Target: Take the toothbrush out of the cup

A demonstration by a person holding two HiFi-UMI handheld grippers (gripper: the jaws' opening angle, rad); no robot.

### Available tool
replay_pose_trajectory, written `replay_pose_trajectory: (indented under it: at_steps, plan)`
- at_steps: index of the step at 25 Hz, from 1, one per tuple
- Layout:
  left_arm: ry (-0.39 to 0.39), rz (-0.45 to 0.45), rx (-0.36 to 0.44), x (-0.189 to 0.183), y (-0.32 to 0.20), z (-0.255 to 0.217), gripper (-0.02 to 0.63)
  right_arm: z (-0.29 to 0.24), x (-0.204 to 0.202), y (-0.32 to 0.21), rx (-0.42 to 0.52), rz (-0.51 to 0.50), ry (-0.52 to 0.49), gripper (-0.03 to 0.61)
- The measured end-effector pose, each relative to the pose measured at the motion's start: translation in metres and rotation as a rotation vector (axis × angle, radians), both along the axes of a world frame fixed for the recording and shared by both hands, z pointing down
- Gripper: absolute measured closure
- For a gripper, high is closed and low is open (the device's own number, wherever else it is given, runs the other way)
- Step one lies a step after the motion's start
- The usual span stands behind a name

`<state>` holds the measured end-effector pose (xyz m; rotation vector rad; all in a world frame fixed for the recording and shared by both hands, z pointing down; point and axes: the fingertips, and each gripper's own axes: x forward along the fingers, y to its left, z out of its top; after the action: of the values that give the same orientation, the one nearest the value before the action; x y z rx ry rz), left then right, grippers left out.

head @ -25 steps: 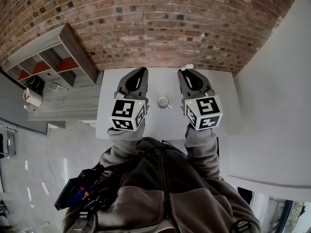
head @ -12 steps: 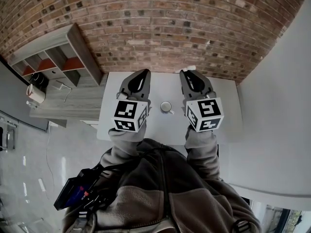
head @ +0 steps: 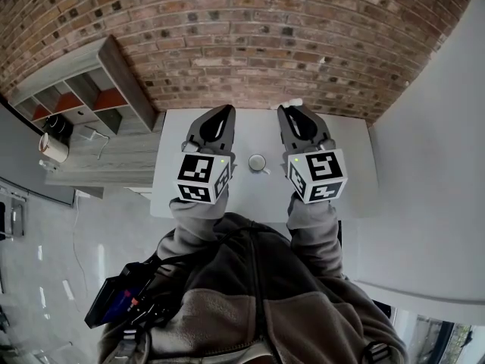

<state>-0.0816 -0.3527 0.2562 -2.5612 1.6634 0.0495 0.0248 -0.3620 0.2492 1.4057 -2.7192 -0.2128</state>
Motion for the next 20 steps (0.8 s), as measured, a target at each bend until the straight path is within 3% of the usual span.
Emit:
replay_pose_trajectory:
  at_steps: [20]
  plan:
    - [0.008,0.01,-0.021,0.0019,0.0039,0.0063,0.609,0.0021,0.0055,0.0059,0.004,0.024,-0.007,0.535]
